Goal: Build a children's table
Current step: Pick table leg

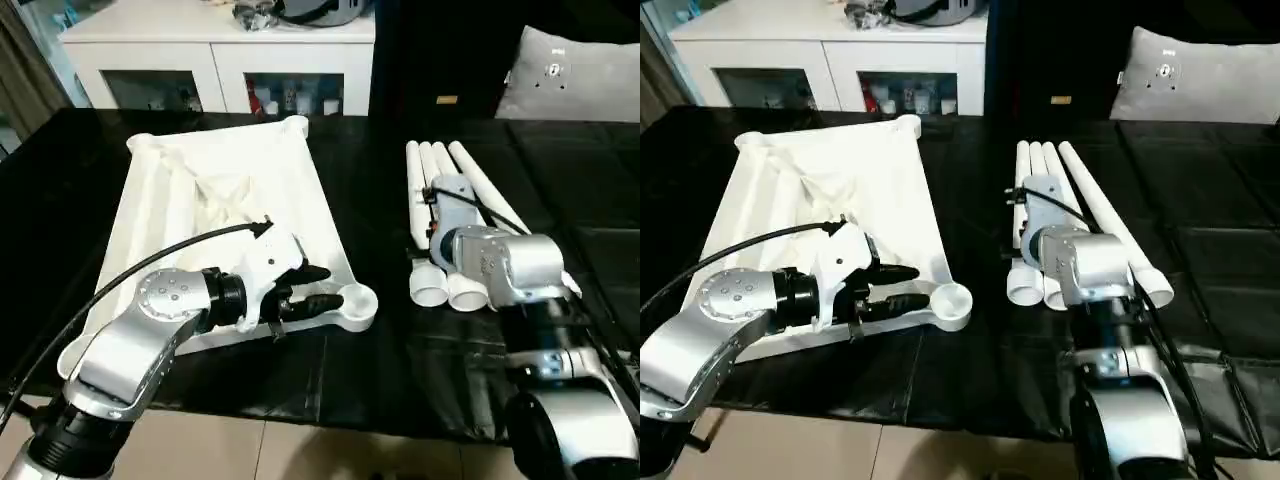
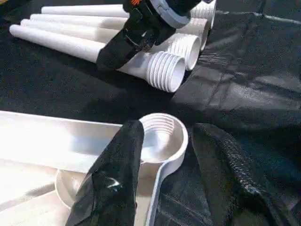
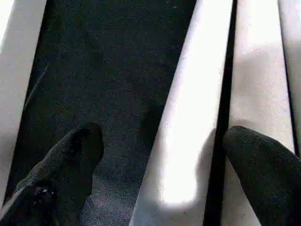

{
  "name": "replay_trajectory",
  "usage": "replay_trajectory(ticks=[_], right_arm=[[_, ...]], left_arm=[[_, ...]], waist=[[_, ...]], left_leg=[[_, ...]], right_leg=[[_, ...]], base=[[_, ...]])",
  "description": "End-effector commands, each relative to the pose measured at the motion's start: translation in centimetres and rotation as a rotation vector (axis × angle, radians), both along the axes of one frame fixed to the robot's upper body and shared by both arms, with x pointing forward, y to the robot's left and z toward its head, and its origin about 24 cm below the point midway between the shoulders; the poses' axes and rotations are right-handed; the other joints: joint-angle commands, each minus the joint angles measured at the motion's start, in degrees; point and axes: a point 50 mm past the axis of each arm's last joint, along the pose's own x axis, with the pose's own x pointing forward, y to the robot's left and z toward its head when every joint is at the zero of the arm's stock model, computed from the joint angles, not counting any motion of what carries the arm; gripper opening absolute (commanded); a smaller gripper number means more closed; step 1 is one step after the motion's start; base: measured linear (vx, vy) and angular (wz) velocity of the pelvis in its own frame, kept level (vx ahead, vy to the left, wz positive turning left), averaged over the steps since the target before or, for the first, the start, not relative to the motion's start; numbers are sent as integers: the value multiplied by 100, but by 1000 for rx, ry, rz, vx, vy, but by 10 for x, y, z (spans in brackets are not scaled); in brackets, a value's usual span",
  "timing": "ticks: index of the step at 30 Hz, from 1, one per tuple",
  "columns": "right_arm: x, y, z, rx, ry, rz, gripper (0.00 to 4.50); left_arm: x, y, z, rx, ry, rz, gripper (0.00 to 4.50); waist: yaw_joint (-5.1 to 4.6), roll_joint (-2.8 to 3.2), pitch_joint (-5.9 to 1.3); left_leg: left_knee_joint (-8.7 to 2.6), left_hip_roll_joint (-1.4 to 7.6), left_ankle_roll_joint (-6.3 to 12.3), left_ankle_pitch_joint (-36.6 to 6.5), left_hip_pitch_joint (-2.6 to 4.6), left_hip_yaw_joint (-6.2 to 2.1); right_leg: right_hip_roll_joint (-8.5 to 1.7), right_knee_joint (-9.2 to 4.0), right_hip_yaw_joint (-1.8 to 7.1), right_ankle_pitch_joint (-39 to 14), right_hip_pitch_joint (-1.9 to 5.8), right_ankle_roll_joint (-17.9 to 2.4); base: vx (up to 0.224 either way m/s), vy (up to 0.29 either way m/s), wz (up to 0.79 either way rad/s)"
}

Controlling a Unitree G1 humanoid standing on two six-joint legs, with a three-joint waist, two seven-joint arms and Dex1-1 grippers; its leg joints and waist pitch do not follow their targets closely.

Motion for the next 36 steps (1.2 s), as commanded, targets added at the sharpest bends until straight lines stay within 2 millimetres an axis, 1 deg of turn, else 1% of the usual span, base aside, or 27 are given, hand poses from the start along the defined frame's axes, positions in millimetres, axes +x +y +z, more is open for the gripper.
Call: replay_trajectory(ticks=[1,4,5,6,7,9,10,12,13,14,15,17,18,19,20,21,22,24,25,26,28,29,30,31,36], right_arm=[[3,4,2,19,10,9,450],[5,8,-1,62,34,27,450],[5,8,-1,62,34,27,450],[5,8,-2,67,40,30,450],[7,8,-4,44,46,44,450],[7,8,-6,35,47,49,450],[7,8,-7,38,51,52,421],[7,8,-10,45,66,56,414],[7,8,-11,46,71,58,411],[8,8,-11,46,73,58,402],[8,8,-13,59,86,60,376],[8,8,-15,64,93,61,371],[8,8,-17,73,105,63,367],[8,8,-17,77,108,64,343],[8,8,-18,80,111,64,343],[8,8,-18,82,112,63,328],[8,7,-18,82,112,61,324],[8,6,-18,83,114,61,305],[9,6,-18,86,114,58,294],[9,5,-18,89,116,56,294],[9,5,-18,91,116,55,265],[9,5,-18,91,116,55,265],[9,5,-18,90,116,57,250],[9,5,-17,90,116,60,250],[10,5,-16,93,113,61,214]], left_arm=[[-1,-1,0,14,-8,3,197],[-1,-1,0,16,-5,3,197],[-1,-1,0,16,-5,3,197],[-1,-2,0,16,-5,4,197],[-1,-2,0,15,-4,5,197],[-1,-2,0,16,-4,6,197],[-1,-3,0,18,-6,9,203],[0,-4,0,11,-9,18,203],[0,-5,0,9,-9,20,203],[1,-5,1,7,-9,21,203],[0,-6,0,6,-7,20,203],[0,-7,-1,8,-4,16,203],[0,-7,-1,10,-2,15,203],[0,-7,-1,10,-2,15,203],[1,-7,-1,10,-3,15,203],[1,-8,-1,10,-3,14,203],[2,-8,0,9,-5,14,203],[2,-9,0,8,-6,14,203],[3,-9,0,6,-7,13,203],[3,-11,1,3,-8,12,203],[3,-11,1,2,-9,12,203],[4,-11,1,2,-9,12,203],[4,-11,1,3,-10,15,203],[4,-10,1,4,-11,17,203],[6,-9,0,17,-15,26,203]], waist=[[21,-22,-345],[19,-26,-353],[17,-47,-352],[23,-36,-346],[13,-49,-348],[23,-40,-348],[24,-50,-348],[24,-52,-350],[20,-73,-347],[25,-60,-351],[25,-65,-348],[14,-63,-349],[14,-46,-347],[10,-52,-348],[13,-61,-348],[10,-54,-347],[5,-51,-351],[8,-56,-348],[10,-68,-352],[12,-60,-353],[14,-62,-352],[18,-62,-357],[15,-54,-356],[14,-52,-358],[11,-60,-353]], left_leg=[[-442,142,-92,-403,-113,41],[-436,139,-72,-360,-122,44],[-437,140,-60,-358,-123,47],[-436,144,-49,-358,-120,49],[-436,150,-47,-375,-122,50],[-433,149,-42,-356,-120,51],[-432,150,-30,-339,-121,55],[-430,150,-17,-338,-122,57],[-428,151,-3,-335,-123,64],[-427,152,5,-332,-119,62],[-427,154,19,-330,-123,62],[-427,155,25,-332,-124,62],[-421,153,26,-337,-123,66],[-420,151,31,-347,-124,68],[-421,151,40,-344,-128,67],[-423,152,37,-339,-130,65],[-421,153,37,-338,-124,65],[-422,155,39,-360,-123,67],[-419,155,49,-332,-123,70],[-418,156,52,-316,-123,71],[-417,156,63,-337,-119,75],[-415,157,70,-298,-122,75],[-415,159,72,-281,-122,76],[-413,159,72,-278,-121,78],[-417,159,65,-326,-121,84]], right_leg=[[-342,-365,241,-1143,376,-1298],[-345,-356,241,-1071,384,-1335],[-346,-357,240,-1068,382,-1344],[-347,-360,238,-1082,376,-1352],[-347,-358,233,-1097,371,-1370],[-351,-356,233,-1082,372,-1377],[-352,-354,236,-1062,373,-1387],[-354,-356,235,-1092,377,-1389],[-354,-365,238,-1102,373,-1394],[-355,-357,235,-1112,373,-1402],[-356,-358,236,-1124,374,-1397],[-357,-358,233,-1151,370,-1405],[-357,-362,234,-1159,365,-1404],[-355,-365,233,-1164,368,-1400],[-355,-367,233,-1171,374,-1392],[-356,-364,232,-1178,374,-1391],[-351,-362,227,-1168,367,-1400],[-351,-367,229,-1189,370,-1396],[-352,-365,232,-1165,369,-1401],[-353,-363,231,-1146,368,-1413],[-352,-368,230,-1165,364,-1414],[-353,-360,229,-1122,370,-1420],[-349,-356,227,-1094,367,-1426],[-350,-356,226,-1081,368,-1429],[-348,-368,226,-1168,365,-1411]], base=[[0,0,0],[0,0,0],[0,0,0],[0,0,0],[0,0,0],[0,0,0],[0,0,0],[0,0,0],[0,0,0],[0,0,0],[0,0,0],[0,0,0],[0,0,0],[0,0,0],[0,0,0],[0,0,0],[0,0,0],[0,0,0],[0,0,0],[0,0,0],[0,0,0],[0,0,0],[0,0,0],[0,0,0],[0,0,0]])
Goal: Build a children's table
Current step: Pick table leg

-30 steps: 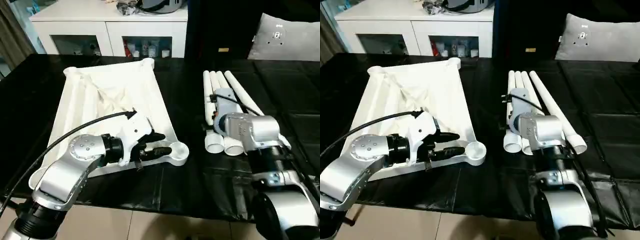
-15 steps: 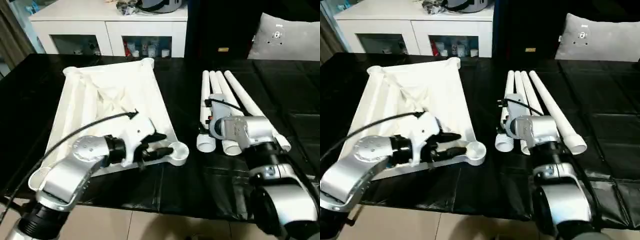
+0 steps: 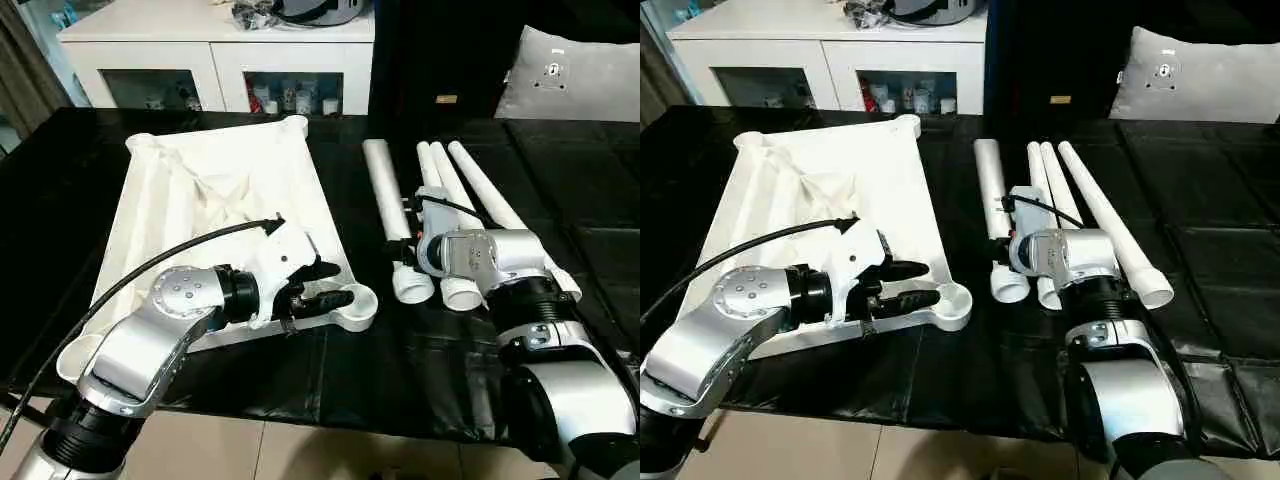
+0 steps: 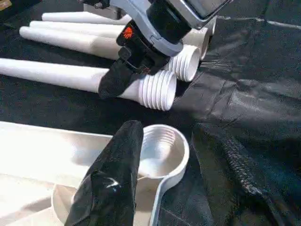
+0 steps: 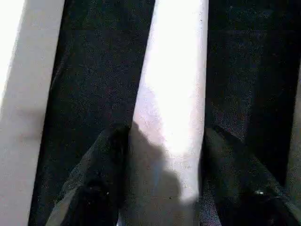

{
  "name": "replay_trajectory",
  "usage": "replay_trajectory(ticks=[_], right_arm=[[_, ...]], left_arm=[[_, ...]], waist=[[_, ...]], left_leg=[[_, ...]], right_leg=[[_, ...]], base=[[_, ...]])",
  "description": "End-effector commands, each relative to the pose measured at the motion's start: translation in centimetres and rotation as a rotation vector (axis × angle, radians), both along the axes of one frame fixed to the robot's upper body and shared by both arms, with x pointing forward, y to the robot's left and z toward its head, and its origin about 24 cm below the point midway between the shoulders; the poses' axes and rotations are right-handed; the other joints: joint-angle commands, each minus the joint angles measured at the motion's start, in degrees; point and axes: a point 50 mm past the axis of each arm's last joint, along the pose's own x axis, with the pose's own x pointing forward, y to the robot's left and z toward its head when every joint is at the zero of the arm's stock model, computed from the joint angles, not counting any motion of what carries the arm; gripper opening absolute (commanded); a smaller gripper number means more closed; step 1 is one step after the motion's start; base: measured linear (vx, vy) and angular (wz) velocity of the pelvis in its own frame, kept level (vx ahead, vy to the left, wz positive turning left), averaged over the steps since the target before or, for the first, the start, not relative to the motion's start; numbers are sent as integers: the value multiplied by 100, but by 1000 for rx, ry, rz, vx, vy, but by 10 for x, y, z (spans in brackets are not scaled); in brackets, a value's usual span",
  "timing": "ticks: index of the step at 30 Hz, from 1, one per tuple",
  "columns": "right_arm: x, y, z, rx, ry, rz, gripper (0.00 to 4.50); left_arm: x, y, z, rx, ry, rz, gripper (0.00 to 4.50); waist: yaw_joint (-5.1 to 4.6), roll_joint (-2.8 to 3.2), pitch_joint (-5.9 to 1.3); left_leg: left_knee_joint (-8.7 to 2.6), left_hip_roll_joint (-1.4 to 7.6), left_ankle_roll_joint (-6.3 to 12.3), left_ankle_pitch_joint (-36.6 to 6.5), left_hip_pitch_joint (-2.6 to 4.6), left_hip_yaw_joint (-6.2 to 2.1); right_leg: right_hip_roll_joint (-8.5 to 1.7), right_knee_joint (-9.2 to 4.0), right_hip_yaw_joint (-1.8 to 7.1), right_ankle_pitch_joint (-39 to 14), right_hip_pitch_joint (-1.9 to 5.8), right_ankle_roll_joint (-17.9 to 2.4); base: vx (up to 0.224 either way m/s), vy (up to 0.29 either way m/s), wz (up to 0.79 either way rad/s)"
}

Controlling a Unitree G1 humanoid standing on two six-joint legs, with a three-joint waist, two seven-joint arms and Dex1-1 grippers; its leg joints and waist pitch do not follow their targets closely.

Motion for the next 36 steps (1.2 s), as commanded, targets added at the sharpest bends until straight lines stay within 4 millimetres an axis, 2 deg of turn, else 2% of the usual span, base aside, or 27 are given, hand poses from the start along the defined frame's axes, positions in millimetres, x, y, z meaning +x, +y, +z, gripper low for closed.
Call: replay_trajectory(ticks=[1,2,6,7,9,11,12,15,18,19,20,21,22,23,24,25,26,28,29,30,32,34,35,36], right_arm=[[2,-2,3,-14,2,-7,212],[2,-3,3,-12,1,-8,206],[1,-3,1,-6,1,-10,196],[1,-3,0,-2,0,-13,195],[1,-2,0,6,-7,-20,193],[2,-2,0,9,-28,-27,192],[3,-3,1,25,-65,-44,191],[3,-4,4,121,-87,-113,191],[4,-5,9,163,-129,-116,191],[5,-4,15,185,-195,-107,191],[6,-4,19,199,-242,-102,191],[7,-5,25,212,-307,-110,191],[7,-4,34,307,-350,-119,190],[7,-3,35,331,-350,-118,189],[6,-2,42,433,-364,-101,189],[5,-2,43,442,-368,-97,189],[2,-3,51,539,-433,-55,189],[-2,-5,56,591,-492,-14,189],[-7,-6,58,631,-525,13,189],[-11,-7,60,669,-559,38,189],[-26,-8,69,789,-643,133,189],[-33,-9,72,835,-660,166,188],[-33,-9,72,835,-660,166,188],[-36,-10,72,850,-663,184,188]], left_arm=[[3,2,-1,23,-4,19,203],[3,2,-1,24,-4,22,203],[3,2,-1,21,-4,31,203],[4,2,-1,20,-4,35,203],[4,4,-2,23,-4,42,203],[4,5,-3,28,-2,48,203],[3,6,-3,30,-1,49,203],[3,8,-4,34,-1,58,203],[4,8,-3,23,-12,76,203],[7,9,-1,10,-22,95,203],[8,9,0,0,-29,109,203],[12,9,2,-16,-43,136,203],[19,10,7,-48,-75,189,203],[20,10,7,-53,-81,198,203],[26,10,11,-81,-108,249,203],[27,10,12,-85,-110,255,203],[38,11,19,-144,-129,348,203],[47,10,28,-225,-134,419,203],[52,8,36,-302,-116,447,220],[54,5,42,-367,-94,459,230],[58,-4,59,-564,-21,447,236],[58,-9,64,-625,7,426,236],[58,-9,64,-625,7,426,236],[58,-13,66,-654,25,406,236]], waist=[[16,-48,-357],[15,-64,-357],[23,-55,-360],[20,-78,-358],[27,-61,-356],[25,-70,-357],[27,-51,-355],[37,-51,-367],[38,-55,-380],[57,7,-383],[54,14,-399],[51,-6,-406],[60,9,-425],[64,0,-446],[73,9,-454],[79,-8,-444],[85,-10,-433],[124,-8,-430],[139,-15,-426],[189,-9,-434],[252,-34,-438],[282,-45,-446],[292,-70,-447],[295,-72,-429]], left_leg=[[-416,142,60,-330,-119,47],[-420,147,56,-356,-111,51],[-420,153,59,-292,-115,53],[-422,155,62,-300,-115,55],[-423,153,60,-311,-117,53],[-422,150,64,-330,-114,59],[-420,148,56,-337,-113,61],[-425,153,55,-274,-113,62],[-416,142,88,-170,-125,60],[-406,146,106,-138,-126,59],[-395,147,119,-83,-127,58],[-394,145,145,-29,-135,61],[-374,144,190,153,-149,64],[-359,137,262,258,-149,65],[-361,129,310,282,-151,60],[-358,132,393,234,-170,63],[-362,132,432,152,-177,70],[-359,147,459,85,-165,68],[-353,143,472,78,-168,77],[-346,159,479,99,-153,75],[-335,161,551,181,-172,82],[-338,170,656,263,-177,63],[-335,158,681,282,-179,66],[-345,156,697,252,-194,60]], right_leg=[[-349,-366,226,-1185,374,-1401],[-348,-373,225,-1231,369,-1380],[-353,-363,227,-1187,366,-1382],[-350,-362,224,-1164,365,-1389],[-354,-359,224,-1188,368,-1389],[-353,-367,227,-1227,366,-1375],[-354,-375,227,-1246,359,-1367],[-359,-364,234,-1144,365,-1351],[-345,-339,221,-950,377,-1406],[-357,-333,219,-863,374,-1415],[-353,-317,219,-732,384,-1420],[-347,-320,216,-638,387,-1435],[-346,-293,221,-358,390,-1462],[-329,-272,224,-136,396,-1515],[-320,-268,220,-39,403,-1543],[-323,-276,219,18,403,-1574],[-320,-290,212,-75,398,-1585],[-332,-316,212,-204,396,-1578],[-329,-326,212,-240,397,-1555],[-350,-324,220,-239,397,-1558],[-347,-313,231,-64,410,-1658],[-339,-303,213,-77,392,-1642],[-338,-307,210,-118,398,-1617],[-339,-329,206,-314,390,-1560]], base=[[0,0,0],[0,0,0],[0,0,0],[0,0,0],[0,0,0],[0,0,0],[0,0,0],[0,0,0],[0,0,0],[0,0,0],[0,0,0],[0,0,0],[0,0,0],[0,0,0],[0,0,0],[0,0,0],[0,0,0],[0,0,0],[0,0,0],[0,0,0],[0,0,0],[0,0,0],[0,0,0],[0,0,0]])
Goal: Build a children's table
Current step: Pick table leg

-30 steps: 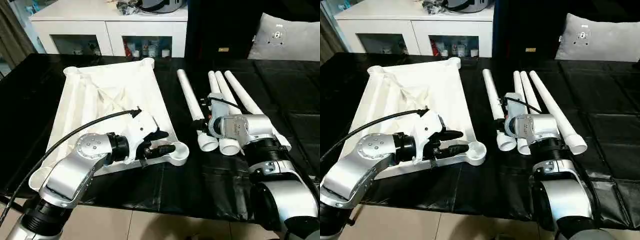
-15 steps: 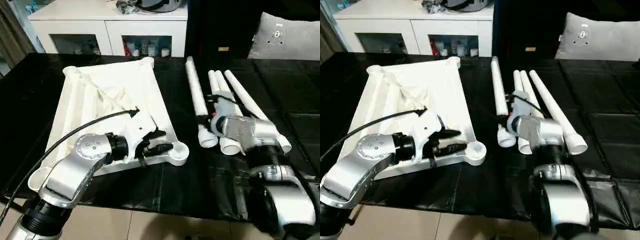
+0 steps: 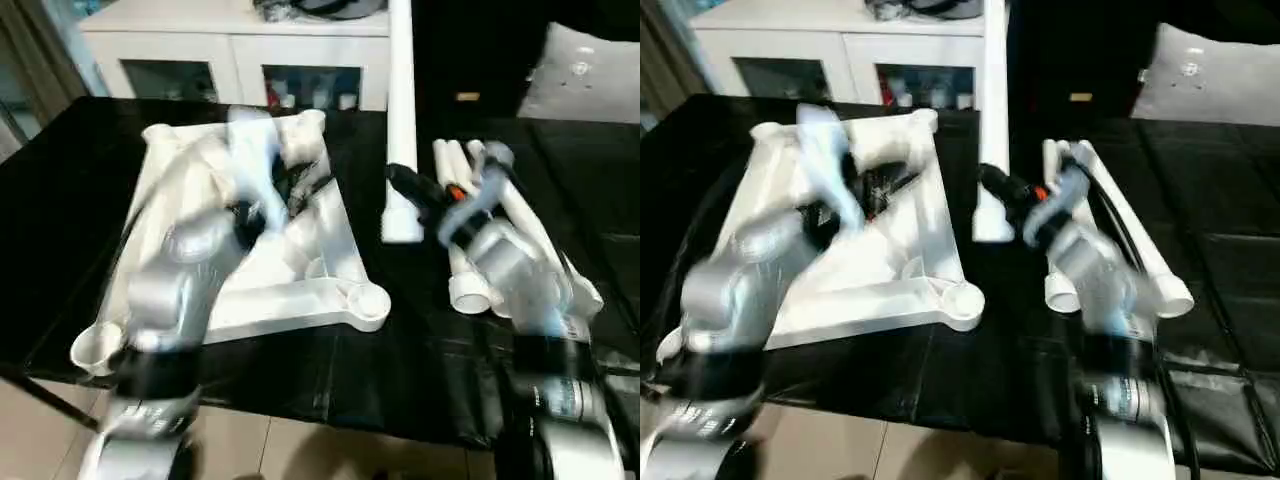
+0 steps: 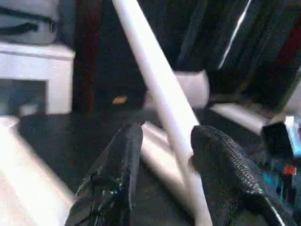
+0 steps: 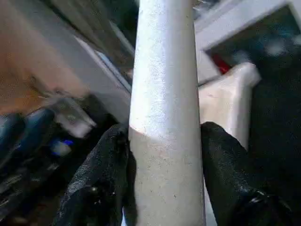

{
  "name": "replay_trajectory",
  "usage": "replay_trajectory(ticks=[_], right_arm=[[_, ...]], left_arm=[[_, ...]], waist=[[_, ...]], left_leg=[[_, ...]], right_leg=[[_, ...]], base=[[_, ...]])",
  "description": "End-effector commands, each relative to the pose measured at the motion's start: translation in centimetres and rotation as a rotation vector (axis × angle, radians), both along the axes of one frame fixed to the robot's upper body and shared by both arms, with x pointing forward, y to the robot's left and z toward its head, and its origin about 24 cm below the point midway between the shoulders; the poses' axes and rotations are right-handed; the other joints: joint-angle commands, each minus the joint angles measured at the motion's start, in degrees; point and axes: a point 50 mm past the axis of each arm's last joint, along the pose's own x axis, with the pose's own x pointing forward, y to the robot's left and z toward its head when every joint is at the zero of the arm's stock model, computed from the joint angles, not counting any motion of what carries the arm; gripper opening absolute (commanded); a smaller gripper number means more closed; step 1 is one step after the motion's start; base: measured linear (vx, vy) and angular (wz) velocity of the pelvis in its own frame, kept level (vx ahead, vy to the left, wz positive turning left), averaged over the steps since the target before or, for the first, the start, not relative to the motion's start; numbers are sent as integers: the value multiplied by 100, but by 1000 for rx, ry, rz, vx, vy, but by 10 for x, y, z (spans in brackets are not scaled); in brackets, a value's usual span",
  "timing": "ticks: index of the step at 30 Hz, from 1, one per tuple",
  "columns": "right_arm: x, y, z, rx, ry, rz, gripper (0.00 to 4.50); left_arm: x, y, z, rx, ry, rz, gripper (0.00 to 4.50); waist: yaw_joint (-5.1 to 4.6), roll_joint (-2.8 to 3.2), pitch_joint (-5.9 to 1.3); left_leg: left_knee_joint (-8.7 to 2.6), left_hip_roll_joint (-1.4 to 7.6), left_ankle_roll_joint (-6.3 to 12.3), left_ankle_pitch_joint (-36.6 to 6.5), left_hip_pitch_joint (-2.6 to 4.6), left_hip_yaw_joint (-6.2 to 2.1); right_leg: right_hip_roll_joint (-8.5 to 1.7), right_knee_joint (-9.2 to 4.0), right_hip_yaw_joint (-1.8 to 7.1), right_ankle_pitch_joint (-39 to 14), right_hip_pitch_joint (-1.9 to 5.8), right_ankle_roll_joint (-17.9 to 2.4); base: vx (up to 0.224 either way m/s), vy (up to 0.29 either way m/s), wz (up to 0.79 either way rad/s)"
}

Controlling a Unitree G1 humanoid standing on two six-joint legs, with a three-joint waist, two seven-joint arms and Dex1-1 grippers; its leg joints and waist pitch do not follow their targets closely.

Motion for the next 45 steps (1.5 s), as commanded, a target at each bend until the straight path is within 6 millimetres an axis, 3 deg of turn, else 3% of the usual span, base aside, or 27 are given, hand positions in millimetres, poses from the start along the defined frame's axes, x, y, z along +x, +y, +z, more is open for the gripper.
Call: replay_trajectory(ticks=[1,3,4,10,13,15,16,17,21,22,24,27,30,31,34,35,38,39,45], right_arm=[[-12,-2,13,37,-87,85,188],[-20,-2,13,53,-110,136,188],[-25,-1,15,60,-133,157,188],[-39,3,17,93,-175,226,188],[-45,6,19,85,-188,257,188],[-47,7,20,88,-193,267,188],[-49,10,21,86,-204,284,188],[-50,11,21,79,-205,291,188],[-51,13,21,21,-226,279,188],[-49,14,22,-44,-251,224,188],[-48,16,22,-95,-271,181,188],[-46,24,20,-180,-314,104,188],[-45,29,17,-252,-356,64,188],[-45,31,16,-257,-366,65,188],[-45,36,14,-277,-401,60,188],[-45,36,13,-277,-404,62,188],[-48,39,14,-266,-425,79,188],[-48,40,14,-278,-437,79,188],[-51,44,10,-332,-490,79,188]], left_arm=[[-2,-8,5,-102,37,-70,236],[-4,-14,11,-157,47,-116,236],[-7,-18,15,-197,54,-153,236],[-11,-26,22,-259,87,-228,236],[-15,-30,25,-268,95,-286,236],[-16,-31,26,-269,99,-301,236],[-18,-32,28,-274,97,-326,236],[-18,-31,28,-266,96,-329,236],[-17,-31,26,-240,93,-307,236],[-14,-30,25,-213,76,-270,201],[-12,-30,23,-168,59,-233,166],[-9,-32,15,-52,7,-159,166],[-13,-33,10,-28,-2,-163,166],[-13,-33,9,-29,0,-163,166],[-14,-32,3,11,-2,-150,166],[-14,-32,3,17,-4,-148,166],[-14,-31,-1,6,20,-147,166],[-13,-30,-2,-6,32,-134,166],[-10,-26,0,-110,87,-116,166]], waist=[[41,-84,-425],[87,-93,-420],[90,-72,-425],[82,-90,-400],[87,-112,-401],[90,-96,-405],[96,-49,-399],[93,-41,-402],[85,-58,-402],[88,-28,-400],[62,-51,-393],[51,-37,-390],[52,-41,-396],[35,-77,-396],[33,-54,-396],[43,-91,-385],[37,-70,-381],[41,-101,-379],[50,-111,-385]], left_leg=[[-336,131,625,181,-93,42],[-334,131,638,186,-109,44],[-338,136,644,203,-103,33],[-349,112,555,115,-118,26],[-350,107,540,177,-116,24],[-354,117,527,213,-119,15],[-354,111,509,204,-115,13],[-353,108,491,190,-115,11],[-359,112,479,193,-124,5],[-364,123,458,177,-120,-5],[-366,114,412,144,-121,3],[-383,134,332,73,-115,-12],[-382,141,285,85,-119,-9],[-377,127,274,74,-125,7],[-381,141,326,31,-122,1],[-392,144,353,-8,-130,0],[-391,146,363,-41,-120,3],[-390,142,363,-46,-128,8],[-373,126,431,40,-134,16]], right_leg=[[-339,-344,213,-513,475,-1470],[-338,-374,215,-677,482,-1403],[-335,-378,204,-765,453,-1368],[-324,-454,187,-1293,451,-1092],[-312,-466,184,-1380,441,-980],[-318,-457,180,-1379,434,-957],[-316,-463,177,-1411,424,-943],[-315,-470,175,-1416,426,-929],[-313,-474,171,-1341,440,-888],[-321,-474,168,-1374,429,-872],[-311,-491,168,-1434,431,-814],[-323,-492,177,-1557,414,-670],[-332,-451,191,-1280,429,-798],[-324,-450,192,-1237,438,-823],[-331,-431,199,-1131,432,-914],[-336,-430,201,-1179,439,-911],[-339,-439,205,-1255,431,-914],[-341,-435,206,-1274,437,-909],[-334,-427,206,-1198,434,-932]], base=[[0,0,0],[0,0,0],[0,0,0],[0,0,0],[0,0,0],[0,0,0],[0,0,0],[0,0,0],[0,0,0],[0,0,0],[0,0,0],[0,0,0],[0,0,0],[0,0,0],[0,0,0],[0,0,0],[0,0,0],[0,0,0],[0,0,0]])
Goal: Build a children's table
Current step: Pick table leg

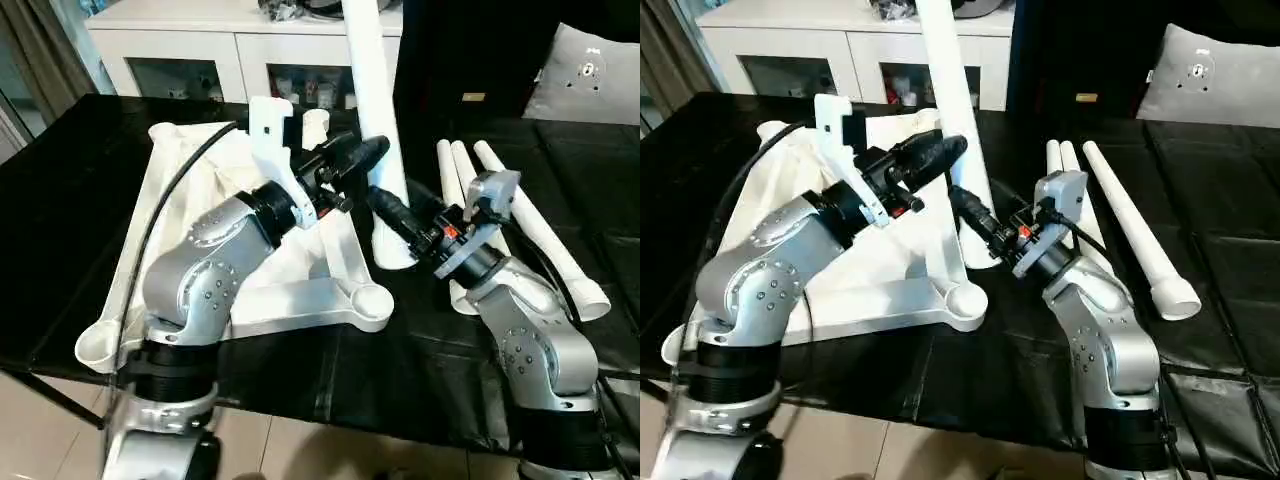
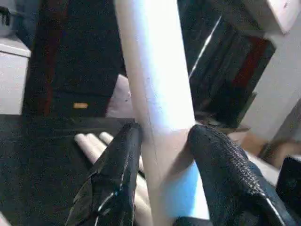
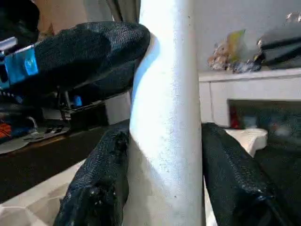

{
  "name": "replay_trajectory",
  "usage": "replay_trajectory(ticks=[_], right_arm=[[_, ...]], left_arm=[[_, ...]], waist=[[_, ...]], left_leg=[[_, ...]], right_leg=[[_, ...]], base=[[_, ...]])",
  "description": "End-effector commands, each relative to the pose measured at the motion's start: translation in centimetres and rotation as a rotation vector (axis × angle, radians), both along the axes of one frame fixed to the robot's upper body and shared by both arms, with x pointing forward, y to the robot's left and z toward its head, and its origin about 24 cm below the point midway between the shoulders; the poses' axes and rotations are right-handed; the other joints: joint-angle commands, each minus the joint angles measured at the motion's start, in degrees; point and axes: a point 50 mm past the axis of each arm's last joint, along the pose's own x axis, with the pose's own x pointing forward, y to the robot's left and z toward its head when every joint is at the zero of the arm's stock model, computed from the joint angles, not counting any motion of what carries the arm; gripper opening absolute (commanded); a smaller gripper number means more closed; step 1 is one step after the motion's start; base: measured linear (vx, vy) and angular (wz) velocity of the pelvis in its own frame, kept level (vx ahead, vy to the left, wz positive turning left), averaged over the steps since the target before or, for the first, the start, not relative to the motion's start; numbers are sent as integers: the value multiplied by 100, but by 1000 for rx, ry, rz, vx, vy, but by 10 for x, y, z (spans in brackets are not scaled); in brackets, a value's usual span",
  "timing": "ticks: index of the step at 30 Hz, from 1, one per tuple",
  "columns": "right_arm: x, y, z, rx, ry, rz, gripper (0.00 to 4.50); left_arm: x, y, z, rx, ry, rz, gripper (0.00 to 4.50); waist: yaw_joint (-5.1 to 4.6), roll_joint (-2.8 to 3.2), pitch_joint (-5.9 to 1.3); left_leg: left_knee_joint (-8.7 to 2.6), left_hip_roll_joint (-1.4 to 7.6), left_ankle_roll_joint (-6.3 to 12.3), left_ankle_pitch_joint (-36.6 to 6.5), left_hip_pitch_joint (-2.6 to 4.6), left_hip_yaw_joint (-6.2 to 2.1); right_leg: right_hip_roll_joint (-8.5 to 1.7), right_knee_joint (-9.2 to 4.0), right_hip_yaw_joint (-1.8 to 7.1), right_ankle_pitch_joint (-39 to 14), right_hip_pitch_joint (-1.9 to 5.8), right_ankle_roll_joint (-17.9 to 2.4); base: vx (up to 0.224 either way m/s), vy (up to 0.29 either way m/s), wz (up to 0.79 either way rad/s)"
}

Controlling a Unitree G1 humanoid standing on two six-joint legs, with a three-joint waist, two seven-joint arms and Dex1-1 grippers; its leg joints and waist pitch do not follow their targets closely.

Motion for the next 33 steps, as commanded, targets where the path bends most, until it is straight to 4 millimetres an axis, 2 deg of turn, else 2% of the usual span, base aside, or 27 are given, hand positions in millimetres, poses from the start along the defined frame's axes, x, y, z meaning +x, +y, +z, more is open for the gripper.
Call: replay_trajectory(ticks=[1,2,4,7,8,14,18,21,26,30,31,32,33], right_arm=[[-7,19,5,-17,-56,105,188],[-7,20,5,-20,-59,104,188],[-7,20,5,-24,-62,102,188],[-6,21,4,-39,-77,86,188],[-6,21,4,-47,-85,81,188],[-6,23,3,-69,-110,74,188],[-9,25,0,-77,-115,93,188],[-12,24,-4,-93,-120,106,188],[-17,23,-9,-109,-115,121,187],[-23,23,-15,-125,-109,133,187],[-23,23,-16,-127,-109,135,187],[-24,23,-16,-128,-109,135,187],[-24,24,-17,-128,-112,139,187]], left_arm=[[3,-2,-8,17,56,10,166],[2,-2,-8,-2,74,-10,166],[1,-2,-8,-17,84,-25,236],[1,-2,-7,-26,86,-33,236],[0,-2,-7,-36,85,-45,236],[-2,-1,-4,-21,35,-91,236],[-4,5,-11,17,3,-166,236],[-13,11,-17,13,-14,-299,236],[-12,18,-21,-13,-8,-338,236],[-13,21,-19,-67,-12,-382,236],[-14,22,-19,-77,-10,-397,236],[-14,22,-19,-82,-10,-407,236],[-16,21,-19,-85,-10,-434,236]], waist=[[5,-114,-384],[-2,-109,-383],[-2,-109,-383],[-6,-110,-380],[-5,-92,-384],[-17,-84,-386],[-21,-70,-383],[-30,-51,-382],[-24,-31,-376],[-23,-33,-375],[-26,-12,-378],[-33,-31,-376],[-31,-4,-374]], left_leg=[[-371,120,443,34,-123,29],[-372,122,454,22,-120,29],[-370,120,461,17,-117,30],[-373,119,462,-10,-118,27],[-370,123,463,10,-116,26],[-374,130,489,25,-108,19],[-386,129,496,-20,-99,16],[-398,142,456,-65,-91,19],[-410,155,405,-195,-69,23],[-414,155,368,-218,-76,20],[-411,153,361,-215,-76,18],[-413,148,368,-237,-79,21],[-415,148,357,-249,-80,16]], right_leg=[[-328,-419,222,-1197,433,-950],[-324,-416,221,-1215,433,-944],[-327,-423,217,-1261,430,-941],[-325,-436,216,-1346,429,-905],[-325,-434,214,-1329,421,-906],[-322,-412,217,-1166,425,-950],[-325,-414,217,-1202,421,-952],[-327,-395,226,-1151,417,-1008],[-334,-397,227,-1106,419,-1103],[-341,-397,236,-1110,434,-1086],[-340,-388,232,-1088,433,-1102],[-338,-399,230,-1104,439,-1105],[-344,-395,230,-1117,442,-1114]], base=[[0,0,0],[0,0,0],[0,0,0],[0,0,0],[0,0,0],[0,0,0],[0,0,0],[0,0,0],[0,0,0],[0,0,0],[0,0,0],[0,0,0],[0,0,0]])
